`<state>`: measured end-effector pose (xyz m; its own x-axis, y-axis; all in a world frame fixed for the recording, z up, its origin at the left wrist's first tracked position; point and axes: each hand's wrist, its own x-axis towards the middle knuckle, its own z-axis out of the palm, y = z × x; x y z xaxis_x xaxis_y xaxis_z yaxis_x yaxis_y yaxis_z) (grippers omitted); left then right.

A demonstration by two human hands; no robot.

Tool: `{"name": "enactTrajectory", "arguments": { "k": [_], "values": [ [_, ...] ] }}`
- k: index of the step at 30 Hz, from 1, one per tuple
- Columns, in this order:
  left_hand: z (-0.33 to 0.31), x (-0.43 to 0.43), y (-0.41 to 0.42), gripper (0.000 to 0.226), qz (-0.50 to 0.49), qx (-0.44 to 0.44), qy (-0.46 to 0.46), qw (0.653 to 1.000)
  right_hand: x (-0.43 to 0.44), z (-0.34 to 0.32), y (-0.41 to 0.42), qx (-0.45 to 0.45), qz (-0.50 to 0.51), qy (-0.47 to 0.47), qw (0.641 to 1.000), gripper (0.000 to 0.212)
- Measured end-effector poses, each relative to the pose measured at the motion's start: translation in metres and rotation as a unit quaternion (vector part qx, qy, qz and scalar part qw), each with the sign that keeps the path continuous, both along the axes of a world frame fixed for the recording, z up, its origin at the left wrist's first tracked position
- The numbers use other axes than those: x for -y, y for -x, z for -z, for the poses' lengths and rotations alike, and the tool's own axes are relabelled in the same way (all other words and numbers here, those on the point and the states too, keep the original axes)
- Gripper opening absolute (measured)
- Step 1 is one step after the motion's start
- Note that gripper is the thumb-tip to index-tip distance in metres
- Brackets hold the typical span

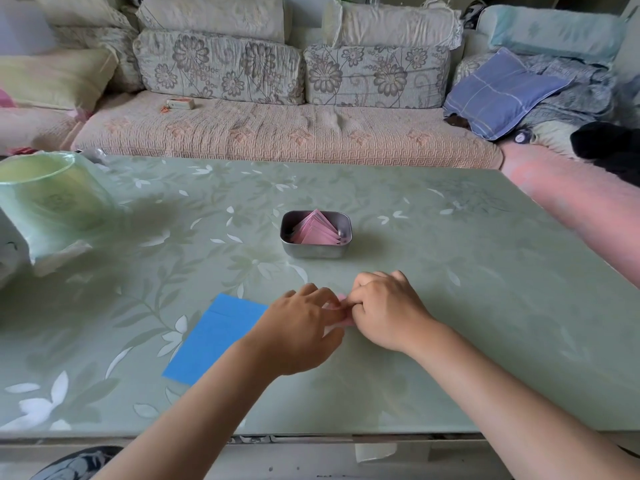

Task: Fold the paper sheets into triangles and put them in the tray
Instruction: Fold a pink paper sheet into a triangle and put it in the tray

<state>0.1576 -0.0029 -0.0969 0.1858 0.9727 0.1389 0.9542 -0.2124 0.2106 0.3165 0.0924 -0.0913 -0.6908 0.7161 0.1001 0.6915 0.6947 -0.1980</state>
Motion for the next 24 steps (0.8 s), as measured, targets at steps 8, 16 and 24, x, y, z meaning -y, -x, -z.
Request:
{"name": "enactTrajectory", "arguments": {
  "k": [8,16,24],
  "values": [
    [0.004,0.022,-0.009,0.052,0.024,-0.086,-0.047,0.995,0.005,0.004,-0.001,-0.003,0.005,-0.014,1.000,0.030],
    [0.009,0.034,-0.018,0.043,0.040,-0.059,-0.053,0.996,0.016,0.007,-0.008,0.013,0.008,-0.037,0.999,0.030],
    [0.016,0.034,-0.015,0.048,0.022,-0.009,-0.011,1.000,0.029,0.006,-0.016,-0.073,-0.024,-0.061,0.995,0.012]
  ]
}}
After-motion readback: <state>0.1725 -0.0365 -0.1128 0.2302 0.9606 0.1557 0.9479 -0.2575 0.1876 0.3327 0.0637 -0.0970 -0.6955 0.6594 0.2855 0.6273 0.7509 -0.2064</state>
